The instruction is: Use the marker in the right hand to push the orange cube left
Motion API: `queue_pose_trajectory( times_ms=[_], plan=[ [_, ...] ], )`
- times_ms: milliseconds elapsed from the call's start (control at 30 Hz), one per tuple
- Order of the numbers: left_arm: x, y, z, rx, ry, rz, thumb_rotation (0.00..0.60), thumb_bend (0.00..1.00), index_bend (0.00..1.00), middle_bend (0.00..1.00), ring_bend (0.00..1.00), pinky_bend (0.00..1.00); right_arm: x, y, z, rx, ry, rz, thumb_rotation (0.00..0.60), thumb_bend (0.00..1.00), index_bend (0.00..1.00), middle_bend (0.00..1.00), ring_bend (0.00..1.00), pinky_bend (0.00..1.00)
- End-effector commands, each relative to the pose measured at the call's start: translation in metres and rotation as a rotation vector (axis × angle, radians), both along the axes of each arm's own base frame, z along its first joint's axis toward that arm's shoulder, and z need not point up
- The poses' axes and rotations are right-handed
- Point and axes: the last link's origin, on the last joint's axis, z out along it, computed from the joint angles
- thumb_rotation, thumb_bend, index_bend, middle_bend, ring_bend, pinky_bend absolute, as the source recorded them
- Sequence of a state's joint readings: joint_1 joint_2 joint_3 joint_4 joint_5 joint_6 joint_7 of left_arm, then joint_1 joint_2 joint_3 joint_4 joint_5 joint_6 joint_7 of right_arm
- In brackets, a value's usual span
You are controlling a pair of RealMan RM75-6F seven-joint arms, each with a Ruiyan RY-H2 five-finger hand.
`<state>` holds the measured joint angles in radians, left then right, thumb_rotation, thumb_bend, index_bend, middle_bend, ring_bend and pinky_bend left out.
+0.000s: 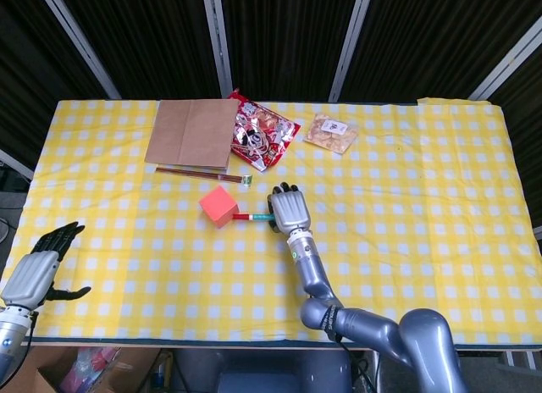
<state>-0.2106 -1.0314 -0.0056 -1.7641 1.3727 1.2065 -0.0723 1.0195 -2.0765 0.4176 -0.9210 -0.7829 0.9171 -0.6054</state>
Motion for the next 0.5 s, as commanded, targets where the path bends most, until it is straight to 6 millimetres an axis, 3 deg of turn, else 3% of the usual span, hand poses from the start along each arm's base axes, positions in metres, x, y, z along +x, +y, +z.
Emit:
queue_pose_trajectory(
  times_ms=[33, 500],
  plan=[
    [0.0, -0.001, 0.001, 0.001, -0.002, 0.002, 0.6, 0.03, 0.0, 0.0, 0.0, 0.04, 0.01, -0.002, -0.005, -0.001, -0.016, 0.003, 0.6, 0.56, 0.71, 0.32, 0.18, 0.24],
    [-0.004, -0.005, 0.007, 0.012, -0.014, 0.019, 0.6, 0.03, 0.0, 0.0, 0.0, 0.04, 0.045, 0.004, -0.031, 0.038, -0.037, 0.064, 0.6, 0.56, 0.71, 0.32, 0.18, 0.24]
  ],
)
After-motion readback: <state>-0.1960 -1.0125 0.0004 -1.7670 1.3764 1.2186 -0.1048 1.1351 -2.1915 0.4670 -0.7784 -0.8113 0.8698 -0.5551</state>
